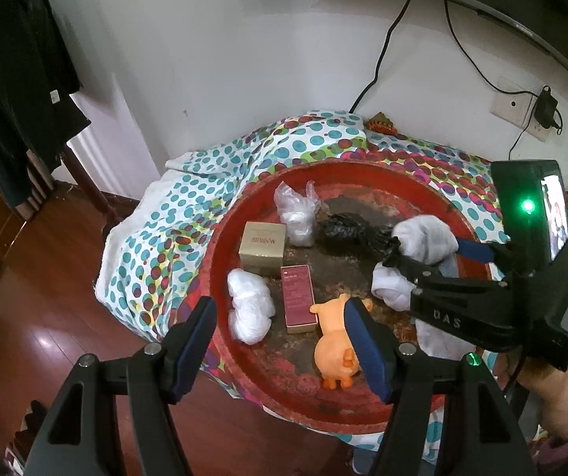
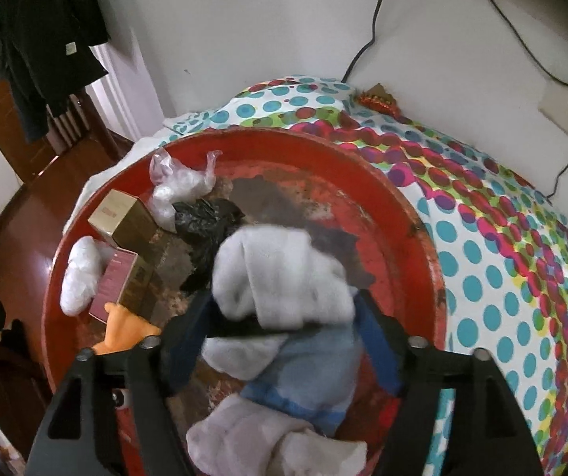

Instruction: Organize objects

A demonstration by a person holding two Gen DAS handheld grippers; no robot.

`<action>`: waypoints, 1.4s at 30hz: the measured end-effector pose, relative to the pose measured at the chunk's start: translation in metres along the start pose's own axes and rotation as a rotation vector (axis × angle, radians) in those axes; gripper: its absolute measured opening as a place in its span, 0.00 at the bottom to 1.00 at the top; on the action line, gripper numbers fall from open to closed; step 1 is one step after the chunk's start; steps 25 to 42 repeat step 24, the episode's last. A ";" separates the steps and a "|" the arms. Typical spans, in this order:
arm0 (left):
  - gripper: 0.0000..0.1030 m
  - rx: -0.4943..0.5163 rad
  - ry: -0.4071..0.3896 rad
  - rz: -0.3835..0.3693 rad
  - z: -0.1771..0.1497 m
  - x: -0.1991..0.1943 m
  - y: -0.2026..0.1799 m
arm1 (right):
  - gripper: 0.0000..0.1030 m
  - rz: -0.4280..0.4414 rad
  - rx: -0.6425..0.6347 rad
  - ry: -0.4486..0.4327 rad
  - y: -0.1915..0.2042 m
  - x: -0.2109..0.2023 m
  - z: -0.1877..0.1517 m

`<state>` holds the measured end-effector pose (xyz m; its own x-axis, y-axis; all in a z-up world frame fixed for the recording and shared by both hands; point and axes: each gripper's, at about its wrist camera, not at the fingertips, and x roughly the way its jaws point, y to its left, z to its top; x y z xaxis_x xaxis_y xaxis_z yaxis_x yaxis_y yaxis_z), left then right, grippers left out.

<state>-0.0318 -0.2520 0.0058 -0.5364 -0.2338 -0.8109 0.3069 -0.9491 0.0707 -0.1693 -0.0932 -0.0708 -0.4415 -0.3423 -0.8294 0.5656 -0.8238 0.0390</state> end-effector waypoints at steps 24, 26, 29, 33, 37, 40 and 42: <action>0.66 0.069 -0.039 -0.008 -0.001 -0.013 -0.017 | 0.99 -0.079 -0.009 0.102 0.026 -0.061 -0.048; 0.66 0.069 -0.039 -0.008 -0.001 -0.013 -0.017 | 0.99 -0.079 -0.009 0.102 0.026 -0.061 -0.048; 0.66 0.069 -0.039 -0.008 -0.001 -0.013 -0.017 | 0.99 -0.079 -0.009 0.102 0.026 -0.061 -0.048; 0.66 0.069 -0.039 -0.008 -0.001 -0.013 -0.017 | 0.99 -0.079 -0.009 0.102 0.026 -0.061 -0.048; 0.66 0.069 -0.039 -0.008 -0.001 -0.013 -0.017 | 0.99 -0.079 -0.009 0.102 0.026 -0.061 -0.048; 0.66 0.069 -0.039 -0.008 -0.001 -0.013 -0.017 | 0.99 -0.079 -0.009 0.102 0.026 -0.061 -0.048; 0.66 0.069 -0.039 -0.008 -0.001 -0.013 -0.017 | 0.99 -0.079 -0.009 0.102 0.026 -0.061 -0.048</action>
